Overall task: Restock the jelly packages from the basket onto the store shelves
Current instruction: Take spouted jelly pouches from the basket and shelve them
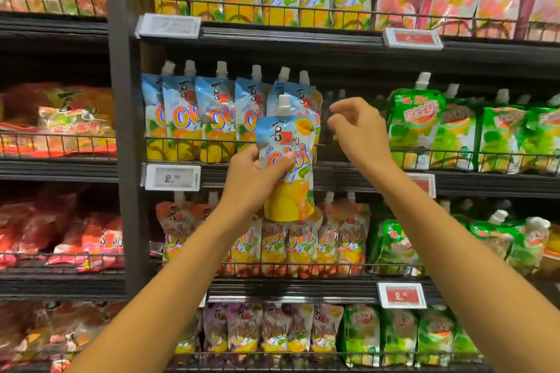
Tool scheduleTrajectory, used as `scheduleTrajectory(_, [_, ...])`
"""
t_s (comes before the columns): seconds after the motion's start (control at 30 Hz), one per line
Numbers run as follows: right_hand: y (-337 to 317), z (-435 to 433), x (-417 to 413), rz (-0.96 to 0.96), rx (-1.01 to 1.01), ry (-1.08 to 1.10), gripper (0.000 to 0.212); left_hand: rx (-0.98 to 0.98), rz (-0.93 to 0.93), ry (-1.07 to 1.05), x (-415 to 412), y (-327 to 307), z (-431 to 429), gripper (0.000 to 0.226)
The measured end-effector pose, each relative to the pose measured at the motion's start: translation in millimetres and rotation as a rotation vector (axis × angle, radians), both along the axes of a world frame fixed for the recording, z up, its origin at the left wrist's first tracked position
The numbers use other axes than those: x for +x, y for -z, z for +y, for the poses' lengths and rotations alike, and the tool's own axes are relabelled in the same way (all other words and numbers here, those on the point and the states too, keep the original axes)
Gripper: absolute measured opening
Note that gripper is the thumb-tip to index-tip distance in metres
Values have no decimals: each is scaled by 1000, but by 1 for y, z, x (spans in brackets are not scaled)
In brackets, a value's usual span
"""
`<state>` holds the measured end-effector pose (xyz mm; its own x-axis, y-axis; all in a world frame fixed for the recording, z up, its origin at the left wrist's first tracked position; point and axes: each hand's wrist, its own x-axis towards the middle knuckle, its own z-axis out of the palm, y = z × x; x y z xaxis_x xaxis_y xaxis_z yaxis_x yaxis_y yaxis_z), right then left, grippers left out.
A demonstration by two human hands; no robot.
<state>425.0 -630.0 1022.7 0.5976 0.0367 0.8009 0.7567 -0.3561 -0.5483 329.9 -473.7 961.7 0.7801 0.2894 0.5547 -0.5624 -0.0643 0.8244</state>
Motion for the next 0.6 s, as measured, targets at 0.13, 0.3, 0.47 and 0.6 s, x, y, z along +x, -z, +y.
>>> scheduleTrajectory(0.13, [14,-15,-23,350,-35,-433,15,34,-7,-50,7,-27,-12,17])
scheduleTrajectory(0.3, [3,-31,-24,307,81,-496,30,51,-45,-50,21,-65,-28,21])
scheduleTrajectory(0.47, [-22,-26,-16,117,324,-317,15,241,-198,-52,37,-91,-36,18])
scheduleTrajectory(0.6, [-29,-22,-2,95,497,-263,19,405,-251,-146,48,-101,-41,29])
